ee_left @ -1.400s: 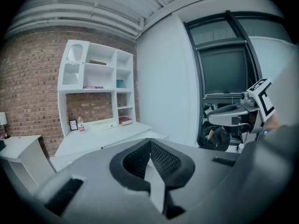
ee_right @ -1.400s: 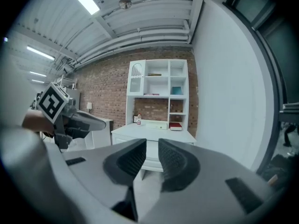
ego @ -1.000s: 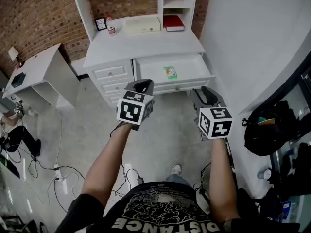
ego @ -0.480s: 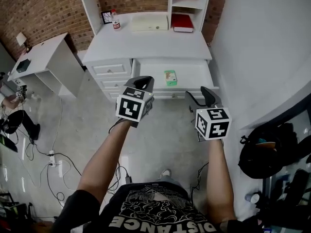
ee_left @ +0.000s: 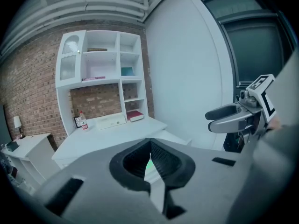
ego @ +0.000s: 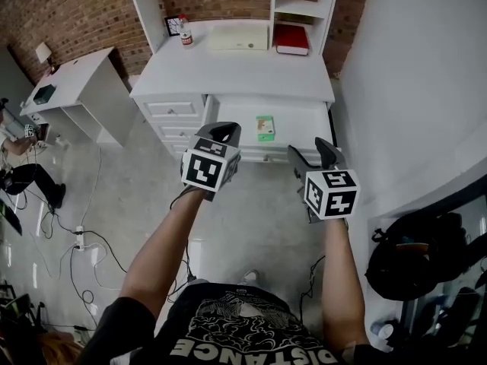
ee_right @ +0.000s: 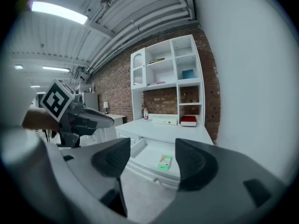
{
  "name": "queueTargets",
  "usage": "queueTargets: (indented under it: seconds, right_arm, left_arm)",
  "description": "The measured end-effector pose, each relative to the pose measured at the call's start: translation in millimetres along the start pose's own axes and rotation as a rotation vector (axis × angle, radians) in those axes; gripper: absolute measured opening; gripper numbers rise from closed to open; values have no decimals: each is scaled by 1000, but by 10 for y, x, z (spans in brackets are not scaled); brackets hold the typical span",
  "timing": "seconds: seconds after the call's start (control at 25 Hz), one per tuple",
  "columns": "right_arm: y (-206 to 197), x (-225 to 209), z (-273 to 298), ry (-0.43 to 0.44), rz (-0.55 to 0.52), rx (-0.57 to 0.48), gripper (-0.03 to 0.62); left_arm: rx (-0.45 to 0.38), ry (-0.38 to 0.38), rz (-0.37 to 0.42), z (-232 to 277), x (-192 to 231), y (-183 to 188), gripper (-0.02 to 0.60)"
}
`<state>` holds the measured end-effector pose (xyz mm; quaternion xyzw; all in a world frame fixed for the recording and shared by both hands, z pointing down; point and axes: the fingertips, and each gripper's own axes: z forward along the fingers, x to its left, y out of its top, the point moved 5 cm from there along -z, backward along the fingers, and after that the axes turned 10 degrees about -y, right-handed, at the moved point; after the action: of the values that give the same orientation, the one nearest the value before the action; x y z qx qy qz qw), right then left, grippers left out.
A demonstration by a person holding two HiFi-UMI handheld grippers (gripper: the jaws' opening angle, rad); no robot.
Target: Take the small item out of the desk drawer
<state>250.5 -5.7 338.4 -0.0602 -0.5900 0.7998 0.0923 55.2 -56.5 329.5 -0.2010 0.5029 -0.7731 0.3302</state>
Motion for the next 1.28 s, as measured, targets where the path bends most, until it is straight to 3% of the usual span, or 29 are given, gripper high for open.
queueTargets:
  seconds: [0.4, 0.76, 1.28]
  right_arm:
    - [-12, -33, 278, 50, -6, 26, 325]
    - [-21, 44, 774, 65, -26, 68, 341]
    - [-125, 92, 2141, 31, -24, 213, 362]
  left_arm:
    - [-2, 51, -27, 80, 187, 19, 12]
    - [-18, 41, -60, 357, 575, -41, 6]
    - [16, -33, -90, 1278, 1706, -250, 5]
